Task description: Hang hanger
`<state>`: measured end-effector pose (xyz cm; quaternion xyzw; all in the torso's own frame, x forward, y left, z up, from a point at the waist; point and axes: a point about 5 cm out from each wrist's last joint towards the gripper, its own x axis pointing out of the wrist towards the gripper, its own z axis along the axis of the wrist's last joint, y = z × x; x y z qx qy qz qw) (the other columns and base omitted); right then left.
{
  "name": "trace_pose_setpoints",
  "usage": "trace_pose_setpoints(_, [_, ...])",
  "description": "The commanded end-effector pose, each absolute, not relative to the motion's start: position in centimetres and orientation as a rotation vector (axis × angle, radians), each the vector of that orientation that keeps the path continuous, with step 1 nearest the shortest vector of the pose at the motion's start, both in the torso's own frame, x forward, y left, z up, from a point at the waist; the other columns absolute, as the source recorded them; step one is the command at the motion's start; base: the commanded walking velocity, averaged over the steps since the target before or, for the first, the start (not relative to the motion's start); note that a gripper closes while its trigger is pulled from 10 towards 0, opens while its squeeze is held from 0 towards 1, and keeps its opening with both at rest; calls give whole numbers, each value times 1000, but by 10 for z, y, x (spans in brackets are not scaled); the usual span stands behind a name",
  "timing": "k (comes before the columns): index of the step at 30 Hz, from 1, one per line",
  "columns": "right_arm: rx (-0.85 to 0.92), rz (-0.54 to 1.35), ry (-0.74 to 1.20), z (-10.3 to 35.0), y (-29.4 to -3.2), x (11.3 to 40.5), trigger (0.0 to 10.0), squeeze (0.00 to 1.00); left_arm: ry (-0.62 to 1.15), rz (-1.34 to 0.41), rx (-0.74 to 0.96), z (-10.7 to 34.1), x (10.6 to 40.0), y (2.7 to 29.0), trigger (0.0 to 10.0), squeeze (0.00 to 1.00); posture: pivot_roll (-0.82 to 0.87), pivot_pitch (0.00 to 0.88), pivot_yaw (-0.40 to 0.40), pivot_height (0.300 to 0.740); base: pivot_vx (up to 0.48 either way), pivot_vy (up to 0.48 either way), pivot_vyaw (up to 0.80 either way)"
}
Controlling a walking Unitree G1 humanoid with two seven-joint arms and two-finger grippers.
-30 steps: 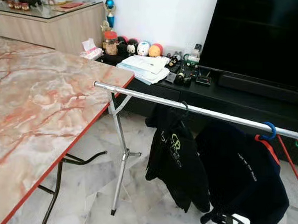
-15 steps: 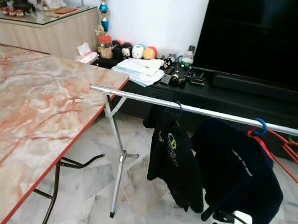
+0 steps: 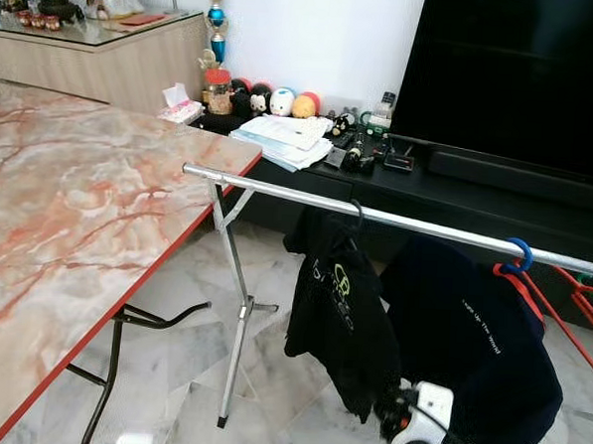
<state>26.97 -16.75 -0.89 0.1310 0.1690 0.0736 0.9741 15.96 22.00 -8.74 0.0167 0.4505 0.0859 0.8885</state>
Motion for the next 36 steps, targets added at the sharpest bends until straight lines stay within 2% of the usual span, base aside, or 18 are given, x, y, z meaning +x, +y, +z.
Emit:
trace_pose_setpoints(1, [251, 202, 261, 8, -164, 284, 10000, 0, 951, 194, 21, -89, 157, 222, 10000, 0, 57, 0, 15, 740, 0, 0, 0])
trace_pose_setpoints(5, [245, 233, 128, 38, -164, 303, 10000, 0, 968, 203, 21, -90, 153, 224, 10000, 0, 49, 0, 18, 740, 0, 0, 0])
trace_pose_setpoints(11, [220, 299, 69, 54, -160, 309, 10000, 0, 968, 220, 13, -89, 154, 226, 10000, 0, 53, 14, 11, 740, 0, 0, 0])
trace_pose_setpoints(19, [220, 219, 104, 42, -154, 298, 10000, 0, 985, 219, 27, -90, 149, 233, 10000, 0, 82, 46, 39, 740, 0, 0, 0])
trace_pose_setpoints(24, [260, 151, 132, 33, -147, 290, 10000, 0, 998, 237, 48, -90, 140, 246, 10000, 0, 101, 41, 74, 740, 0, 438, 0])
trace_pose_setpoints(28, [288, 92, 157, 27, -143, 286, 10000, 0, 959, 252, 57, -83, 146, 257, 10000, 0, 112, 46, 93, 740, 0, 280, 0])
trace_pose_setpoints(36, [287, 49, 163, 27, -146, 287, 10000, 0, 941, 230, 63, -82, 153, 253, 10000, 0, 100, 47, 98, 740, 0, 0, 0])
